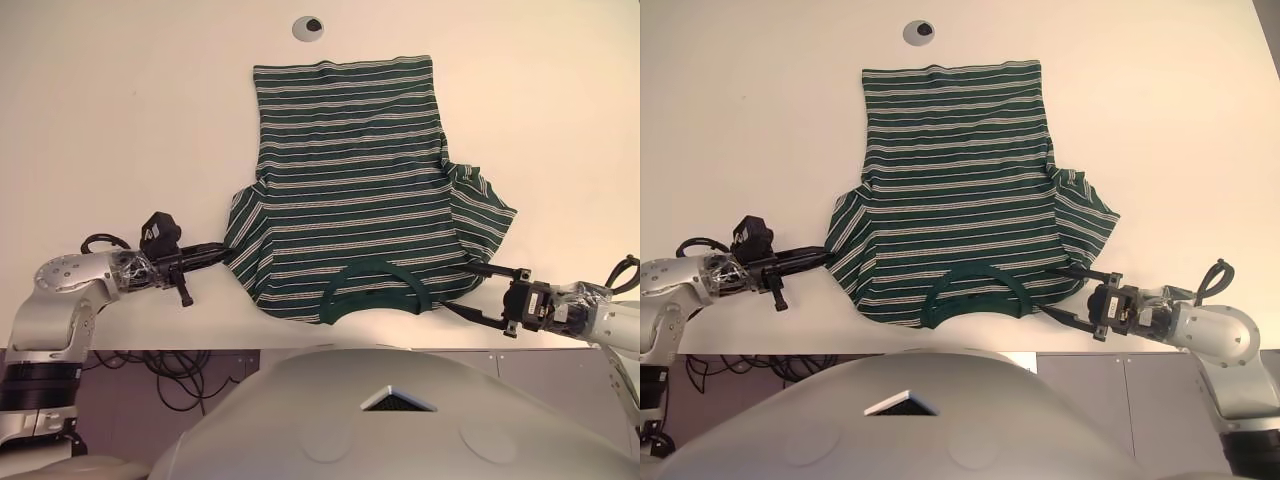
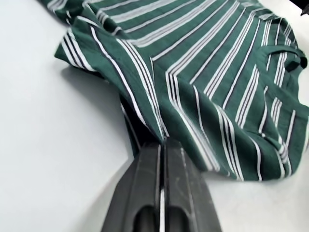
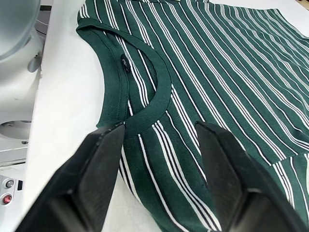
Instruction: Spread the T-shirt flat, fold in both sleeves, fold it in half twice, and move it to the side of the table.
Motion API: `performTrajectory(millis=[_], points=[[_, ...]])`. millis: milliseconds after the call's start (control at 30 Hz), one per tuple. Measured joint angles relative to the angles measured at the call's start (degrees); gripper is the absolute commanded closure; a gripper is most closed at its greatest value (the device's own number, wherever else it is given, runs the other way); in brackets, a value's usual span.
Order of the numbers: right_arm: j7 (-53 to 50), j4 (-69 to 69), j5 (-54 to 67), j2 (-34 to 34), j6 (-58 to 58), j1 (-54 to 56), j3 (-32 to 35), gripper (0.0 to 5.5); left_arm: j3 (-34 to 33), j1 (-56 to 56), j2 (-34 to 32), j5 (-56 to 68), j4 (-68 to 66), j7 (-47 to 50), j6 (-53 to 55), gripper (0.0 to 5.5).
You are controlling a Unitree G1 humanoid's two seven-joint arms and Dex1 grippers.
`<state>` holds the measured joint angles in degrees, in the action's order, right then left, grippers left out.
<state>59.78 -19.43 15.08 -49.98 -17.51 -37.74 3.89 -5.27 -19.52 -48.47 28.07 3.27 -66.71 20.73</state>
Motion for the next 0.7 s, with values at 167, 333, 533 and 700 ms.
performTrajectory(millis=[167, 333, 533, 700], points=[[0.0, 0.0, 0.0, 0.1, 0.0, 0.8, -0.5, 2.83, -4.4, 1.8, -2.8, 1.6, -4.3, -6.3, -1.0, 5.48], [-0.1, 0.1, -0.1, 0.1, 0.0, 1.2, -1.5, 2.83, -7.6, 5.1, -4.5, 2.8, -9.3, -9.7, -0.1, 5.48], [-0.1, 0.3, -0.1, 0.1, 0.0, 1.5, -1.6, 2.83, -8.6, 6.8, -5.6, 2.3, -14.0, -12.7, -0.8, 5.48], [-0.1, 0.3, 0.0, 0.1, -0.2, 1.5, -1.6, 2.83, -8.4, 8.0, -4.7, 2.4, -13.9, -14.2, -2.3, 5.48]])
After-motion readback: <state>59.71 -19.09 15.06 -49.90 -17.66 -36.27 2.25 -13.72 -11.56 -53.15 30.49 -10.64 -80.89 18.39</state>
